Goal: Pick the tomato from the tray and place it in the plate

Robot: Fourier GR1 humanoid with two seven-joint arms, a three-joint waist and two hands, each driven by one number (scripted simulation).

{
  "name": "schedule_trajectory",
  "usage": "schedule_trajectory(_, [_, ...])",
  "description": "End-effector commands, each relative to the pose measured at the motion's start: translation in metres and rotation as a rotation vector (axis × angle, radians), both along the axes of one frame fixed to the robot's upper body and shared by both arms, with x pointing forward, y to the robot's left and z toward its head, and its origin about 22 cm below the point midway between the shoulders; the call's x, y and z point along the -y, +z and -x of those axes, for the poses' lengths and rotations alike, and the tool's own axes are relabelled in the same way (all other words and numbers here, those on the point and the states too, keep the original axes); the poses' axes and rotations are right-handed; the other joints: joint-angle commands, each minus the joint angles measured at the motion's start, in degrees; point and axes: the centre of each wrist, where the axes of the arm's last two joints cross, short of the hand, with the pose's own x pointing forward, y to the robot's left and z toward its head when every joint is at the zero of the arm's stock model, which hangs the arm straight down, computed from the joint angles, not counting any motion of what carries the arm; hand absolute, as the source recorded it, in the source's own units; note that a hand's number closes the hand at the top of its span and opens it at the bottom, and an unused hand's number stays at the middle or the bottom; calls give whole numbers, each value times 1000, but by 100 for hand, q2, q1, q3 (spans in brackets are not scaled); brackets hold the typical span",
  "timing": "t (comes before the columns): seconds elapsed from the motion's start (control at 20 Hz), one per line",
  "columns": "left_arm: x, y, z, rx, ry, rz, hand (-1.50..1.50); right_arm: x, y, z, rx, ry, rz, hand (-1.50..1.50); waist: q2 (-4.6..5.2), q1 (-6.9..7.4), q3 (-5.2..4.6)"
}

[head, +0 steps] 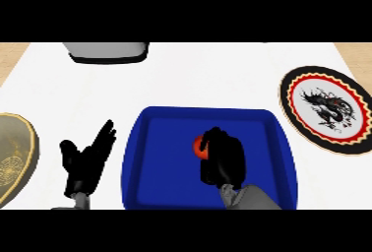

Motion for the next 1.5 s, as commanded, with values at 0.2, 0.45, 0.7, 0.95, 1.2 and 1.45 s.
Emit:
schedule_trajectory(0.2, [-18,-4,6,-37,16,4,0,2,55,55,446,68,-157,150,15,-67,-16])
schedule_trajectory(0.45, [-6,3,5,-39,6,8,0,35,66,69,562,-100,-251,150,49,-15,-9])
schedule_trajectory(0.7, [-16,-8,-1,-46,9,22,0,70,70,59,636,-251,-338,150,77,8,-9])
schedule_trajectory(0.95, [18,-13,0,-56,-8,14,0,111,61,50,704,-358,-473,150,94,20,1])
schedule_trajectory(1.2, [-13,-6,-9,-35,-7,5,0,159,37,15,770,-411,-432,150,99,76,-4])
schedule_trajectory(1.45, [-14,1,3,-15,-16,12,0,230,57,-27,875,-509,-342,150,102,153,0])
